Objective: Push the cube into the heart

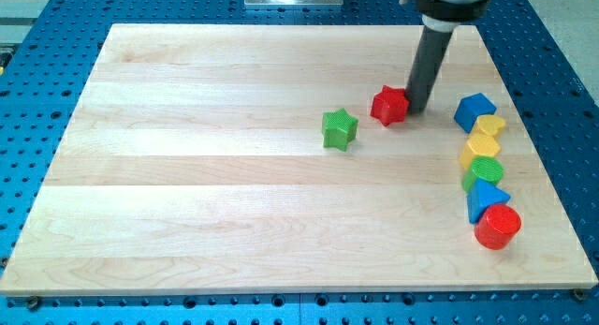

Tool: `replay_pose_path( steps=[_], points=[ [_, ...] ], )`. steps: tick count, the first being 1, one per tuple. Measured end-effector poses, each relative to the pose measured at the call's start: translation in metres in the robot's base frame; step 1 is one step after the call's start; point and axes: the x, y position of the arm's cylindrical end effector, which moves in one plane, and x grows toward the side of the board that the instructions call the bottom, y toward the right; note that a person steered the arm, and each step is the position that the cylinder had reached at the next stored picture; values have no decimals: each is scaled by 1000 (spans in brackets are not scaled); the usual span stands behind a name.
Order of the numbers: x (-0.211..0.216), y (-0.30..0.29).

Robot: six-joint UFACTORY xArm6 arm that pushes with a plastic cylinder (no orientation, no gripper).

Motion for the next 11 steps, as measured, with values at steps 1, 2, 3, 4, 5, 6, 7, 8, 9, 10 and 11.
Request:
replay_pose_path(
  steps=[1, 2, 3, 4, 5, 6, 7, 8, 9, 10, 11],
  points=[
    [-1, -19],
    [6, -48],
    [15, -51],
    [-5, 10],
    [7, 99],
    [37, 128],
    [57, 125],
    [74, 124],
    [74, 92],
    [74, 49],
    [86, 75]
  ],
)
